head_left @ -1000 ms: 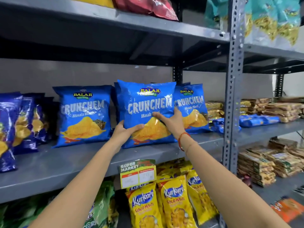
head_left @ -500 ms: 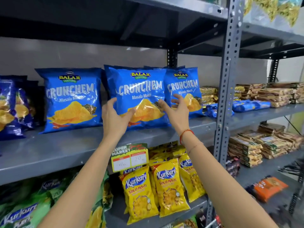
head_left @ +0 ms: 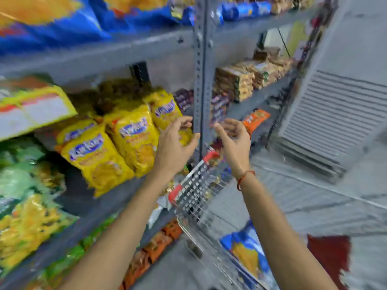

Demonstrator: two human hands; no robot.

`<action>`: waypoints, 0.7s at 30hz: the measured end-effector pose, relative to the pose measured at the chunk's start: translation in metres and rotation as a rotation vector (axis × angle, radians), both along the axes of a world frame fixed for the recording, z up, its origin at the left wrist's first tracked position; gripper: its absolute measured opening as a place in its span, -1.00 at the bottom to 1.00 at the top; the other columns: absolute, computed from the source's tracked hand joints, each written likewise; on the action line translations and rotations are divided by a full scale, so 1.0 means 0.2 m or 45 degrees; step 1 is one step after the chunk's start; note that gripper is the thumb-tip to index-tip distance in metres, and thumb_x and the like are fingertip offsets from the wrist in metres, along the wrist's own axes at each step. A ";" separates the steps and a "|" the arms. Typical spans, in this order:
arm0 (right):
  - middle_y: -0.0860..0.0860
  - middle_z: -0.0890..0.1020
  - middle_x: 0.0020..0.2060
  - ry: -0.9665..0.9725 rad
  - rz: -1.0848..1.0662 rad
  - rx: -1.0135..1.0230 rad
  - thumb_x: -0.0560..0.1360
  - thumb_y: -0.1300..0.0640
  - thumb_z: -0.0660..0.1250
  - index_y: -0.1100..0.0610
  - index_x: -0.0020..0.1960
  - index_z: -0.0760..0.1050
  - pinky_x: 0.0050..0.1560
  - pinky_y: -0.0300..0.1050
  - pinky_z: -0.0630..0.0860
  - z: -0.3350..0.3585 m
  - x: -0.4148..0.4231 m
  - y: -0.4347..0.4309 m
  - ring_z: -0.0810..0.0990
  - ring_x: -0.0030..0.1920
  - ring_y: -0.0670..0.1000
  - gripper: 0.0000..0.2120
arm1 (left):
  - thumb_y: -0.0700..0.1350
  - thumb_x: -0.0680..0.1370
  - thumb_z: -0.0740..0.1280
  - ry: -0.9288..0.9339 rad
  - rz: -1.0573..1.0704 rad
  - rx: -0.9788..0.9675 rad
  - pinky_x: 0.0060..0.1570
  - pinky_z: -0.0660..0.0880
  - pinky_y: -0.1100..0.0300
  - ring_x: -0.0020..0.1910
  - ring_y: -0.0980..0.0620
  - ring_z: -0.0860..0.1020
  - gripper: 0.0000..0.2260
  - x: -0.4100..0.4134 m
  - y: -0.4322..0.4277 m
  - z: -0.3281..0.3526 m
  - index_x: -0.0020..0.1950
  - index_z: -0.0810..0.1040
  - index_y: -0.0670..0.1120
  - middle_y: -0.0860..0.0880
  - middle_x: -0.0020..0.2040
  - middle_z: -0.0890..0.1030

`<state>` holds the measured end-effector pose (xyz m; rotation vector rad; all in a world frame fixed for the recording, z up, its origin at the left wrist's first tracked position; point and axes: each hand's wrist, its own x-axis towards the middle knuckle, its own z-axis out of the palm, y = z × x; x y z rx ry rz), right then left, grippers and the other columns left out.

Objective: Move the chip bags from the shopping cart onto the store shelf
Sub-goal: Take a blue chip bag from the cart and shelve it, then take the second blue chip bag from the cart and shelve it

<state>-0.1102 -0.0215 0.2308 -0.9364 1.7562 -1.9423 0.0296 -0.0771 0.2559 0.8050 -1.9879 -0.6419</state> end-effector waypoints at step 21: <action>0.26 0.45 0.34 -0.910 -0.285 1.497 0.40 -0.14 0.44 0.29 0.47 0.15 0.19 0.06 0.42 -1.93 -0.45 1.19 0.46 0.30 0.26 -0.14 | 0.09 0.37 0.47 -1.549 -0.713 0.930 0.32 0.32 -0.03 0.36 -0.22 0.35 -0.26 -0.76 0.40 -1.87 0.41 0.26 -0.22 -0.27 0.40 0.36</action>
